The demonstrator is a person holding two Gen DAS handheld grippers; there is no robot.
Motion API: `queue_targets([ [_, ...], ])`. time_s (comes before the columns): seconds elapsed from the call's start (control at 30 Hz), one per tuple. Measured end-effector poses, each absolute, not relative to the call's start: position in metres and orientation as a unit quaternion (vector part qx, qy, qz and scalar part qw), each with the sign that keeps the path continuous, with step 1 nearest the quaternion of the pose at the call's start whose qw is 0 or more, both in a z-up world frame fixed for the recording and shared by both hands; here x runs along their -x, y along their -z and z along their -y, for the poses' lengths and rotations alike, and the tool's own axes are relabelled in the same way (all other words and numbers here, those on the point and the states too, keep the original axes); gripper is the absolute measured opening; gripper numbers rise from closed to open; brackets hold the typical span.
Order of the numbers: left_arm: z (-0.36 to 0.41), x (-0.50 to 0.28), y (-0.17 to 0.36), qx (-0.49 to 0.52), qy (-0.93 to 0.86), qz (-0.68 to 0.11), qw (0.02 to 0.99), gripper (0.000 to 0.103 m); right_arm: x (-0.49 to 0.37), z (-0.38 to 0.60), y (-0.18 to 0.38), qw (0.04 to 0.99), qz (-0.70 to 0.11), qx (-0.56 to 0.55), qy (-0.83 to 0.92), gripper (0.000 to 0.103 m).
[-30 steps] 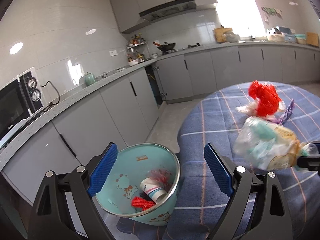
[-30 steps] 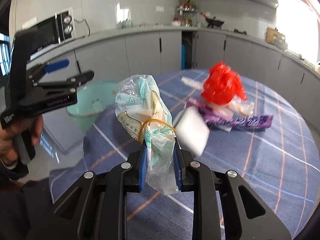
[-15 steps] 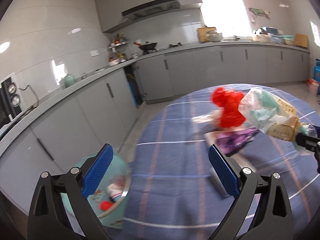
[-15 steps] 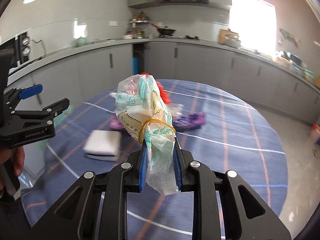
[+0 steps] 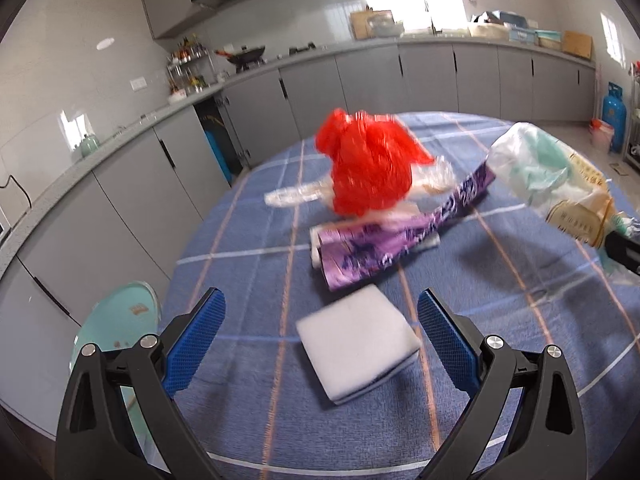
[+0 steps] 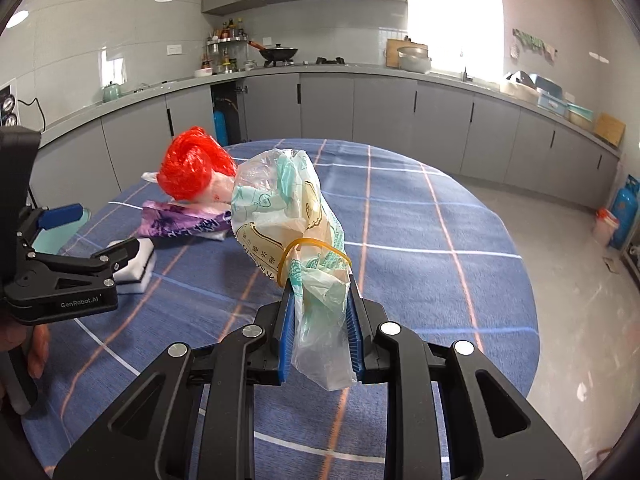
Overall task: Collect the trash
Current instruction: 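Grasp the white sponge with the left tool while the right tool holds the snack bag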
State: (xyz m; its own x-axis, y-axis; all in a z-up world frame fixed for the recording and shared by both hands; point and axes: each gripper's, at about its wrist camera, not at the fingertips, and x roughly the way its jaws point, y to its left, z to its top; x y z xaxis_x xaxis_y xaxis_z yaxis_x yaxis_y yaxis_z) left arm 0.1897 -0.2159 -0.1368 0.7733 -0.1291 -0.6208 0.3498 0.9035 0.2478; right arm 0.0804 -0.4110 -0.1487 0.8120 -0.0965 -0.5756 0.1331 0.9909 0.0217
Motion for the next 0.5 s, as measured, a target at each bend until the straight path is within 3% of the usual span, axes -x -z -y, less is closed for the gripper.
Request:
queue_targets([
  [0.4,0.215,-0.199,0.147,-0.181,0.146,-0.354,0.906,0.094,-0.084,0.401,0.153,0.95,-0.309,-0.025,0.051,0.023],
  [0.5,0.213,-0.202,0.149,-0.172,0.161,-0.365,0.901,0.083,-0.085,0.399,0.154,0.949,-0.311,-0.023,0.049,0.023],
])
